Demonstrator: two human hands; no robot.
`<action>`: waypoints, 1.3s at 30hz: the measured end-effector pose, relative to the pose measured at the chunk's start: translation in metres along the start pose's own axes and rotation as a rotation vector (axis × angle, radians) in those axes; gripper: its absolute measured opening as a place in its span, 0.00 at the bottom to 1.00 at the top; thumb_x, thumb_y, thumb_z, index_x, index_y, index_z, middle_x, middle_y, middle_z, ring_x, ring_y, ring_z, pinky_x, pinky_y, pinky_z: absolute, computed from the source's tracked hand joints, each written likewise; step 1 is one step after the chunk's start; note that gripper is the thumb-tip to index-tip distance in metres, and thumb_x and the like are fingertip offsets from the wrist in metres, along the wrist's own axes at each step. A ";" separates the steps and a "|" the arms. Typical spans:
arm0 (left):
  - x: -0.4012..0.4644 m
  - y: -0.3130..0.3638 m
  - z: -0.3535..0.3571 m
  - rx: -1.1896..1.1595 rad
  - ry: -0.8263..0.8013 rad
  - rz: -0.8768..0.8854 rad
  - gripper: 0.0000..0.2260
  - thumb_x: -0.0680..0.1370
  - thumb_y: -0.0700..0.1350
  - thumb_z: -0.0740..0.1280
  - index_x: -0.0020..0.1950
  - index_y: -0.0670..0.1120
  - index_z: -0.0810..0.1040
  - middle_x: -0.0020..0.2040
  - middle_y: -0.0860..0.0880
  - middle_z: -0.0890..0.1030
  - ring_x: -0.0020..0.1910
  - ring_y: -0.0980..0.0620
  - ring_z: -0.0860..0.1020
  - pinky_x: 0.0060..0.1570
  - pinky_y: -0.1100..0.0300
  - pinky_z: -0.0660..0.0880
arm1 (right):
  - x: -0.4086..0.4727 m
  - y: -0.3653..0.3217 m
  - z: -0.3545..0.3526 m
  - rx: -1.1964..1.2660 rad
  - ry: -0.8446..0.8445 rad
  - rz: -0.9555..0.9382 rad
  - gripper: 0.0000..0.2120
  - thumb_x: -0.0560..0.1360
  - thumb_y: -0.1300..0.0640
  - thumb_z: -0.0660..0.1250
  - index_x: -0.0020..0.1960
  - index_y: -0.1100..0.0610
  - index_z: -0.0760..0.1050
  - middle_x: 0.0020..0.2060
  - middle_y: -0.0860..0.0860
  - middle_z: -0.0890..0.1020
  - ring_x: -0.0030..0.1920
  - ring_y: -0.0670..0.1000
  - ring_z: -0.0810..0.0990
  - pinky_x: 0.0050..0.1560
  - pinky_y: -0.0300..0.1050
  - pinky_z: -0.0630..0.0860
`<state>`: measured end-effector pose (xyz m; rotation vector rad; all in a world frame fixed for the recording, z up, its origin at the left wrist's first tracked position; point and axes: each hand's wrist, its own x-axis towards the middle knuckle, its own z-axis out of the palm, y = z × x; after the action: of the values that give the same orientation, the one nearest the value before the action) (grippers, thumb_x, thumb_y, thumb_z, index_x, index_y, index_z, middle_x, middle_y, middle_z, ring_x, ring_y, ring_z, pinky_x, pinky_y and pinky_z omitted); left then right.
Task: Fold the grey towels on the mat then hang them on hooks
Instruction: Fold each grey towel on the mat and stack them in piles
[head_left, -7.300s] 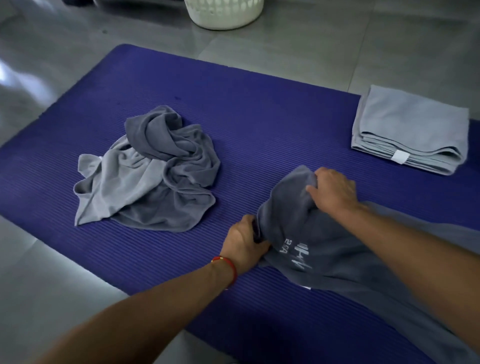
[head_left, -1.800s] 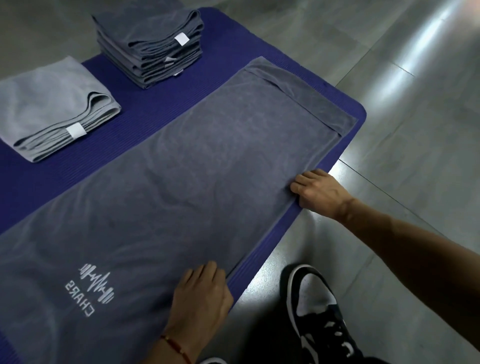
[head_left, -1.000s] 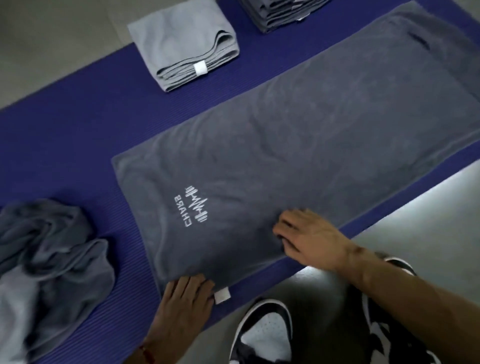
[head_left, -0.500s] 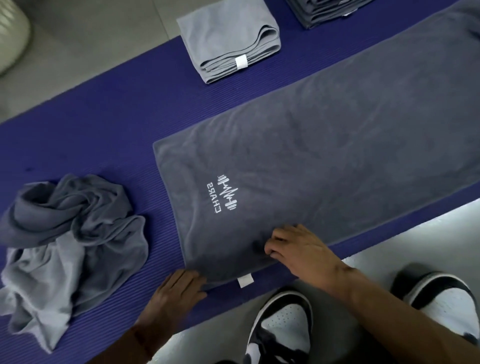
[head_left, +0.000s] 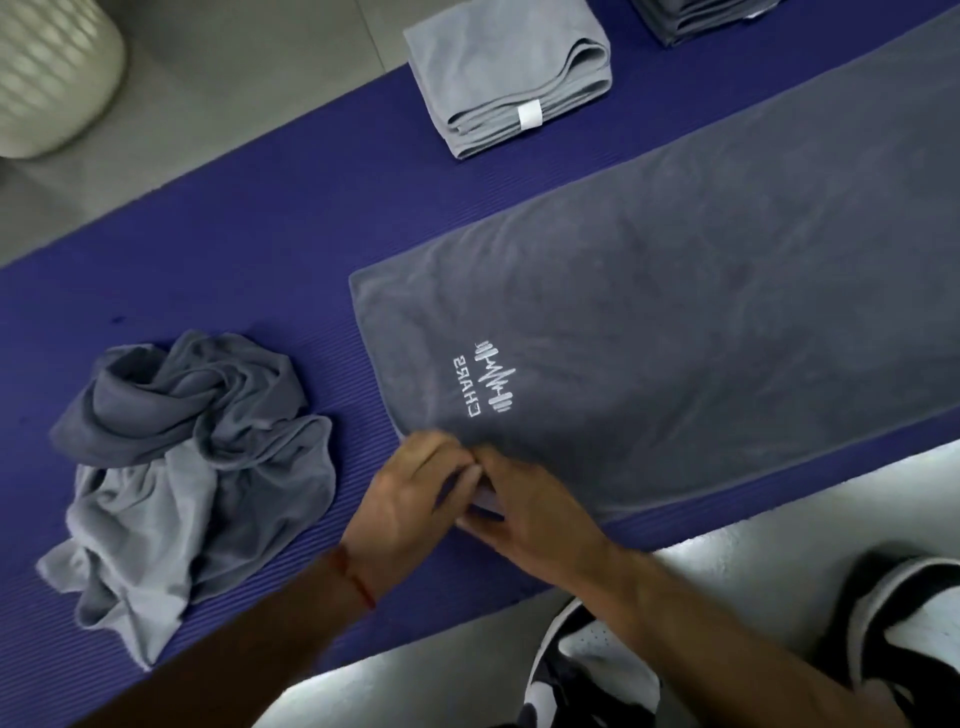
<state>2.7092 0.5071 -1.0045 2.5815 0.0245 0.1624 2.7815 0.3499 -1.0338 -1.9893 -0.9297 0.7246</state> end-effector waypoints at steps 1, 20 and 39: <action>0.017 -0.001 -0.003 -0.034 -0.005 -0.015 0.10 0.82 0.47 0.63 0.43 0.45 0.77 0.43 0.52 0.77 0.42 0.56 0.74 0.47 0.62 0.72 | 0.007 -0.003 0.000 0.035 0.091 0.047 0.13 0.77 0.46 0.67 0.56 0.53 0.74 0.47 0.48 0.85 0.46 0.50 0.84 0.46 0.47 0.79; 0.206 -0.147 -0.074 -0.139 -0.007 -0.820 0.04 0.79 0.42 0.68 0.44 0.46 0.77 0.39 0.40 0.81 0.32 0.43 0.78 0.39 0.50 0.80 | 0.017 0.020 -0.138 0.168 0.258 0.406 0.08 0.75 0.58 0.73 0.39 0.55 0.77 0.32 0.49 0.81 0.33 0.43 0.77 0.37 0.40 0.75; 0.475 0.105 -0.002 -0.164 -0.112 -0.088 0.07 0.76 0.40 0.71 0.49 0.52 0.86 0.40 0.54 0.87 0.43 0.55 0.85 0.49 0.56 0.81 | -0.133 0.151 -0.430 0.323 0.643 0.573 0.12 0.82 0.61 0.65 0.42 0.63 0.80 0.34 0.56 0.82 0.37 0.55 0.81 0.46 0.53 0.83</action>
<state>3.1789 0.4431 -0.8950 2.4164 0.0805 -0.0133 3.0809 -0.0009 -0.9206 -1.9995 0.1382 0.4355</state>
